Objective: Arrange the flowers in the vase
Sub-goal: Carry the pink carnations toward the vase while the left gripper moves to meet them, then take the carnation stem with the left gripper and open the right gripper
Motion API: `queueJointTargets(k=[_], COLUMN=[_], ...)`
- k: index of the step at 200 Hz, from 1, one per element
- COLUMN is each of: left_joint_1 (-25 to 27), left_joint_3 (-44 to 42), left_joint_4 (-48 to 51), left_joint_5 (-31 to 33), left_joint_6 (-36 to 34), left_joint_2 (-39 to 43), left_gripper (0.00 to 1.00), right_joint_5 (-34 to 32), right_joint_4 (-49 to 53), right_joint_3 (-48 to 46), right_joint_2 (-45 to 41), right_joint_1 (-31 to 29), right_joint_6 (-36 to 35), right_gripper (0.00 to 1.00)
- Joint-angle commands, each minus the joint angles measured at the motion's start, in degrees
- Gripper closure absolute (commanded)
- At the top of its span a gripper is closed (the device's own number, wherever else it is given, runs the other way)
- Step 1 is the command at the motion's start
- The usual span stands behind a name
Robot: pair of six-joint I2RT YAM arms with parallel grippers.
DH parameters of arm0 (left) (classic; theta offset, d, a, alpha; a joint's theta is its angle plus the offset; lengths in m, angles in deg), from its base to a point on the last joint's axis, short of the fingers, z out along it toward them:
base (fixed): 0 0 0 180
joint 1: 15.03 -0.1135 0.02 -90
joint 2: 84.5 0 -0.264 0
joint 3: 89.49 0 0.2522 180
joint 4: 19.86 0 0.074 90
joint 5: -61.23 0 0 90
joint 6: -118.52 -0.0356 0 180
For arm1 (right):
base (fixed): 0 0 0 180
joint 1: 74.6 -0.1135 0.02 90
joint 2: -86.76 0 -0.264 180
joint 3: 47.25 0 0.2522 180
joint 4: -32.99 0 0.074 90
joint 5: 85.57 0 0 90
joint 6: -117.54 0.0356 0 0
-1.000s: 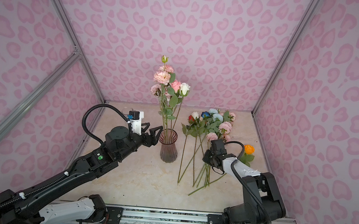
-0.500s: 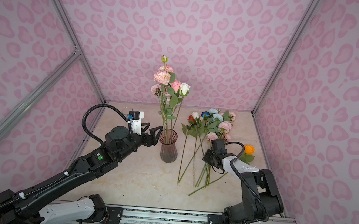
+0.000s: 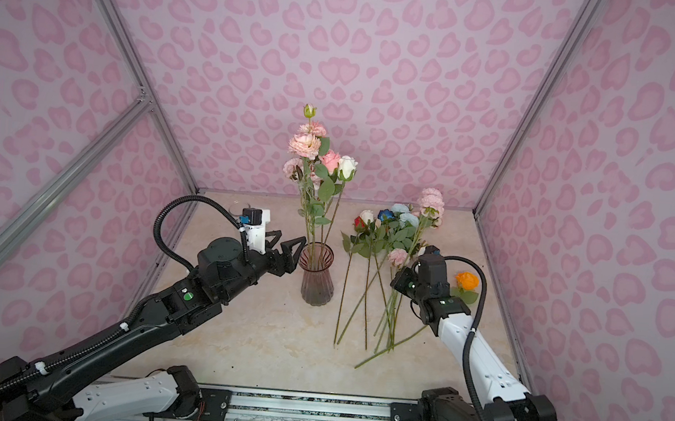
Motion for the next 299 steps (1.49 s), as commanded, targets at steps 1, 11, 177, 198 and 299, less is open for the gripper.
queueJointTargets(k=[1, 11, 177, 198, 299], left_joint_1=[0.07, 0.07, 2.45, 3.71, 4.02], left_joint_3=[0.46, 0.45, 7.23, 8.15, 13.57], left_joint_4=[-0.81, -1.10, -6.99, -7.81, -10.28], left_joint_5=[-0.93, -2.11, -39.51, -38.00, -39.36], left_joint_6=[-0.68, -0.87, -5.75, -5.91, -3.14], left_joint_2=[0.46, 0.55, -3.74, -4.42, -11.46], left_gripper=[0.18, 0.18, 0.27, 0.27, 0.69], right_joint_5=[0.03, 1.34, -6.95, -8.03, -9.22], right_joint_4=[-3.55, -6.15, -21.43, -23.34, -27.68], right_joint_3=[-0.68, -1.38, -0.85, -1.20, -1.79], right_joint_2=[-4.65, -7.57, -22.03, -21.61, -19.96], right_joint_1=[0.00, -0.18, -33.67, -36.37, -42.26], right_joint_6=[-2.76, -3.57, -17.66, -18.03, -18.89], right_gripper=[1.00, 1.00, 1.00, 1.00, 1.00])
